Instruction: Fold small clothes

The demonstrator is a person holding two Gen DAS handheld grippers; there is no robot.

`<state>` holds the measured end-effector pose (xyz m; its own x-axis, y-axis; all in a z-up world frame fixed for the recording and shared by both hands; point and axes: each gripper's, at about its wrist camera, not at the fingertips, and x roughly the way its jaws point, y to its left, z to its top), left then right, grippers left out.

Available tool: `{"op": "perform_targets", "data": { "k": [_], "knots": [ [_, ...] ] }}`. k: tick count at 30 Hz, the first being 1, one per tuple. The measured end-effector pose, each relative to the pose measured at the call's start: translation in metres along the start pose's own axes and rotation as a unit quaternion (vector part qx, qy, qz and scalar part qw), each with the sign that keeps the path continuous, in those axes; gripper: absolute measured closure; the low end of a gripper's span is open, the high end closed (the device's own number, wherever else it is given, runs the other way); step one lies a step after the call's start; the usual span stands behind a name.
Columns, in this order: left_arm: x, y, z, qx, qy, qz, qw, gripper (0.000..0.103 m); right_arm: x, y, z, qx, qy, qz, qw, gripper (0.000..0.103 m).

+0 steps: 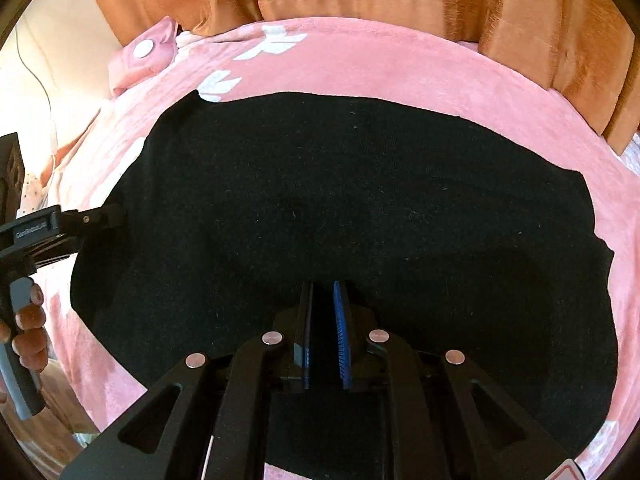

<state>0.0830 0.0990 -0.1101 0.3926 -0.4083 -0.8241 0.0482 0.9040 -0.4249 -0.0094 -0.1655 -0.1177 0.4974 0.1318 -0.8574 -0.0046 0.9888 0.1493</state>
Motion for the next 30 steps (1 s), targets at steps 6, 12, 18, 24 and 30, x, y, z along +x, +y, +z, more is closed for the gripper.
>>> {"op": "perform_targets", "data": {
  "k": [6,12,18,24,30],
  "knots": [
    [-0.010,-0.047,0.008,0.017,-0.010,-0.058,0.9981,0.097,-0.005,-0.030,0.016,0.068,-0.001,0.050,0.996,0.082],
    [-0.034,-0.152,-0.007,0.114,-0.044,-0.155,0.9803,0.097,-0.049,-0.075,0.012,0.109,-0.044,0.026,0.993,0.066],
    [0.002,-0.253,-0.063,0.237,-0.005,-0.176,0.9554,0.096,-0.078,-0.153,-0.003,0.191,-0.072,-0.012,0.979,0.064],
    [0.035,-0.241,-0.105,0.244,0.067,-0.161,0.9539,0.082,-0.087,-0.199,-0.013,0.257,-0.074,0.010,0.963,0.062],
    [-0.035,-0.190,-0.097,0.241,-0.026,-0.157,0.9573,0.032,-0.097,-0.170,-0.001,0.221,-0.070,0.081,0.969,0.041]
  ]
}}
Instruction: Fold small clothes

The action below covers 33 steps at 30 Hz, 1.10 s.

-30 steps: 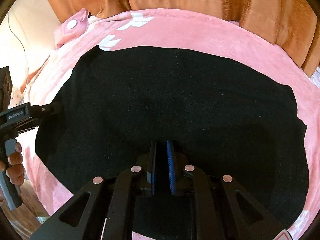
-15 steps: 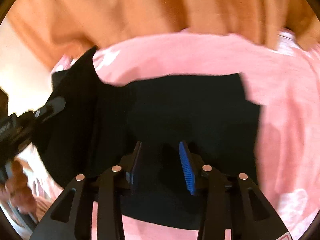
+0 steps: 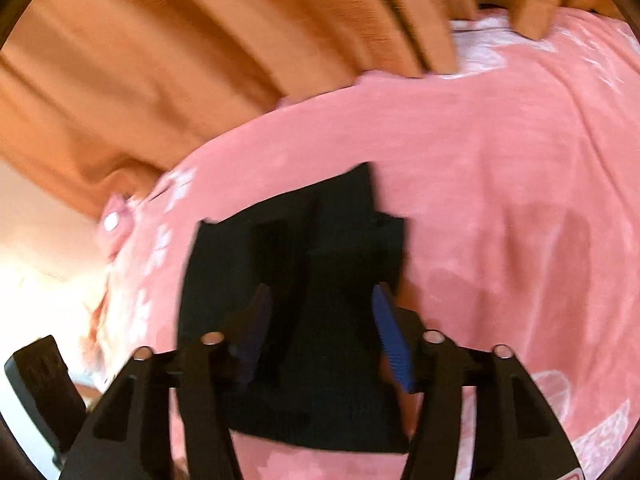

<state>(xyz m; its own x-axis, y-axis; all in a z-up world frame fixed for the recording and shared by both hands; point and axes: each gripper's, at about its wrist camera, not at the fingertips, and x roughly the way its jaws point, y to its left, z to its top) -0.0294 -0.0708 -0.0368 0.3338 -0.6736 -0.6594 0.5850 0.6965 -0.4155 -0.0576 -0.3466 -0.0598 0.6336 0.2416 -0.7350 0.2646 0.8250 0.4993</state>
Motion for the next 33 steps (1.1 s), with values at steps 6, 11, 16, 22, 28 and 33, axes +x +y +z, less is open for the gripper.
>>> {"op": "perform_targets", "data": {
  "k": [6,11,16,22,28,33],
  "knots": [
    [0.018,0.034,-0.020,-0.013,0.053,0.054,0.9971,0.030,0.051,0.032,-0.003,-0.040,0.065,-0.010,0.997,0.036],
    [0.039,0.043,-0.026,-0.055,0.092,0.051,0.9929,0.031,0.087,0.035,-0.001,-0.025,0.082,-0.032,0.996,0.045],
    [0.018,0.025,-0.013,-0.030,0.034,0.051,0.9977,0.031,0.045,0.073,0.023,-0.064,-0.001,0.035,0.997,0.096],
    [0.023,0.016,-0.005,0.008,0.013,0.099,0.9950,0.030,0.053,0.028,0.039,-0.060,-0.008,-0.062,0.996,0.095],
    [0.039,0.034,-0.012,-0.045,0.070,0.073,0.9938,0.030,0.041,0.003,0.025,-0.032,0.021,-0.038,0.999,0.082],
    [0.033,0.037,-0.033,-0.058,0.106,0.022,0.9924,0.028,0.006,0.004,-0.022,-0.066,0.055,-0.022,0.996,0.056]
  ]
}}
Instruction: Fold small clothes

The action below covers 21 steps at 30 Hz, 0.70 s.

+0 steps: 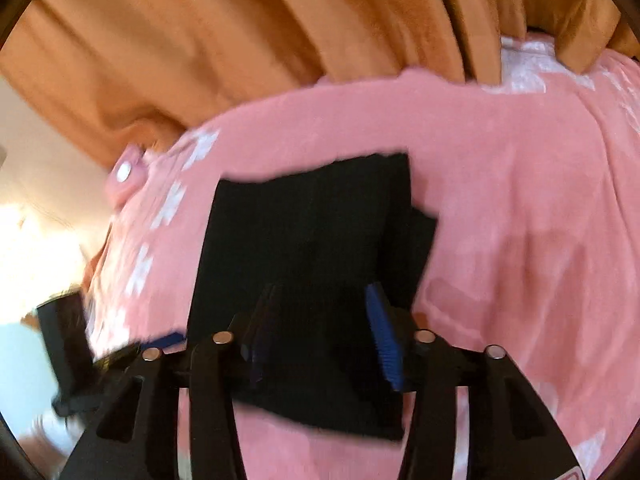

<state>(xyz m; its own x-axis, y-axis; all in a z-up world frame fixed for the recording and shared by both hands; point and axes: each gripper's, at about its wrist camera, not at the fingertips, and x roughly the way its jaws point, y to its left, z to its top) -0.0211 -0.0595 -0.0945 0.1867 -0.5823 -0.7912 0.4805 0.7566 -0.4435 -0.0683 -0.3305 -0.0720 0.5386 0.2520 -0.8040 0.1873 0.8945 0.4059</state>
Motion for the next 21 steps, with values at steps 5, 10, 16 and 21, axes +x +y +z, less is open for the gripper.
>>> {"op": "perform_targets", "data": {
  "k": [5,10,16,21],
  "knots": [
    [0.018,-0.005,-0.019,0.044,0.022,0.021,0.9986,0.033,0.019,0.000,-0.031,-0.021,0.040,-0.017,0.999,0.078],
    [0.015,-0.002,-0.006,0.046,0.034,0.033,0.9978,0.072,-0.020,0.026,-0.038,-0.037,-0.014,0.060,0.997,0.100],
    [0.016,-0.003,-0.010,0.076,0.034,0.049,0.9953,0.070,0.026,0.001,-0.058,-0.040,0.068,-0.050,0.996,0.100],
    [-0.002,-0.005,-0.007,0.052,0.027,0.037,0.9976,0.068,0.005,0.011,-0.052,-0.043,0.026,-0.043,0.998,0.093]
  ]
}}
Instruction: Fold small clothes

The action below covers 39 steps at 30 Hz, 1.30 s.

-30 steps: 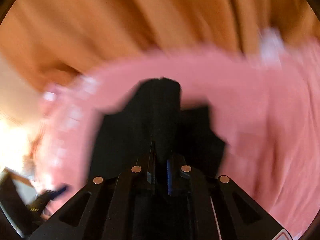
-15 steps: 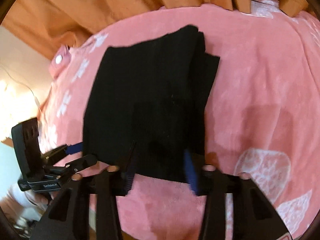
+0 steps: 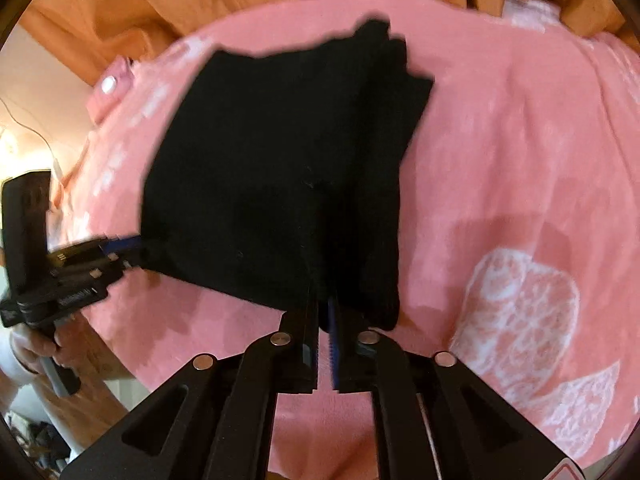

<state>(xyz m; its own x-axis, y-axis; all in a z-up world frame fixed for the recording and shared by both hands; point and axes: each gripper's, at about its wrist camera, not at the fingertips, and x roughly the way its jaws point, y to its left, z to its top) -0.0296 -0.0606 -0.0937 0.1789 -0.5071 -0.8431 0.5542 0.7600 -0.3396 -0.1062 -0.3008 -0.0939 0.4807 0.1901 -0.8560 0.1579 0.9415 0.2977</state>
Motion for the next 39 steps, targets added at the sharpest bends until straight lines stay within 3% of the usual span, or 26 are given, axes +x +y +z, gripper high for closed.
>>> {"op": "perform_targets", "data": {
  "k": [2,4,5,6,9,11,13,16,17,18,20,21,23,27,29,32,34,37,38,39],
  "knots": [
    [-0.015,-0.004,0.006,0.000,-0.026,-0.028,0.9993,0.056,-0.018,0.000,0.014,0.012,-0.043,0.009,0.999,0.081],
    [-0.034,-0.016,0.020,0.011,-0.080,-0.038,0.9960,0.039,-0.030,0.001,0.029,0.026,-0.078,0.014,0.997,0.045],
    [-0.038,-0.017,0.024,0.013,-0.095,-0.039,0.9947,0.030,-0.028,0.003,0.039,0.030,-0.085,0.018,0.996,0.043],
    [-0.039,-0.020,0.034,0.019,-0.112,-0.041,0.9927,0.028,-0.025,0.002,0.049,0.031,-0.082,0.023,0.996,0.043],
    [-0.016,-0.015,0.056,0.004,-0.109,-0.007,0.9940,0.028,0.004,0.000,0.073,0.037,-0.059,0.019,0.997,0.043],
    [0.007,-0.007,0.064,-0.015,-0.092,0.023,0.9954,0.036,0.027,0.000,0.082,0.036,-0.034,-0.008,0.999,0.047],
    [0.026,-0.001,0.066,-0.021,-0.073,0.051,0.9958,0.040,0.042,-0.003,0.084,0.047,-0.019,0.006,0.999,0.093],
    [0.036,-0.005,0.064,-0.011,-0.072,0.071,0.9948,0.039,0.008,0.010,0.088,0.028,-0.072,0.028,0.997,0.097],
    [0.035,-0.007,0.062,-0.005,-0.074,0.073,0.9946,0.038,-0.003,0.014,0.089,0.011,-0.087,0.016,0.996,0.097],
    [0.033,-0.009,0.062,0.001,-0.078,0.071,0.9945,0.037,-0.003,0.011,0.088,0.004,-0.084,0.001,0.996,0.098],
    [0.036,-0.014,0.063,0.011,-0.075,0.072,0.9945,0.037,0.031,-0.010,0.080,0.014,-0.024,-0.052,0.998,0.098],
    [0.037,-0.015,0.062,0.012,-0.072,0.070,0.9949,0.037,0.042,-0.016,0.075,0.017,-0.005,-0.056,0.998,0.098],
    [0.039,-0.013,0.060,0.011,-0.071,0.078,0.9944,0.037,0.034,-0.016,0.072,0.020,-0.024,-0.048,0.998,0.097],
    [0.030,-0.018,0.057,0.019,-0.084,0.097,0.9916,0.037,-0.021,0.008,0.065,-0.005,-0.087,-0.030,0.996,0.097],
    [0.023,-0.023,0.051,0.021,-0.084,0.103,0.9909,0.039,-0.033,0.018,0.055,-0.020,-0.095,-0.015,0.995,0.097],
    [0.011,-0.029,0.035,0.034,-0.074,0.095,0.9922,0.039,-0.008,0.024,0.039,-0.032,-0.042,-0.032,0.998,0.097],
    [0.009,-0.032,0.019,0.051,-0.051,0.084,0.9939,0.039,0.038,0.014,0.022,-0.019,0.044,-0.051,0.998,0.100],
    [0.028,-0.017,0.001,0.055,0.000,0.096,0.9939,0.036,0.037,0.014,0.017,-0.034,0.039,-0.048,0.997,0.101],
    [0.027,-0.009,-0.004,0.050,-0.011,0.082,0.9953,0.036,0.023,0.012,0.017,-0.023,0.023,-0.038,0.999,0.101],
    [0.026,-0.010,-0.006,0.064,-0.015,0.091,0.9937,0.036,0.015,0.011,0.015,-0.013,0.015,-0.026,0.999,0.099]
  ]
}}
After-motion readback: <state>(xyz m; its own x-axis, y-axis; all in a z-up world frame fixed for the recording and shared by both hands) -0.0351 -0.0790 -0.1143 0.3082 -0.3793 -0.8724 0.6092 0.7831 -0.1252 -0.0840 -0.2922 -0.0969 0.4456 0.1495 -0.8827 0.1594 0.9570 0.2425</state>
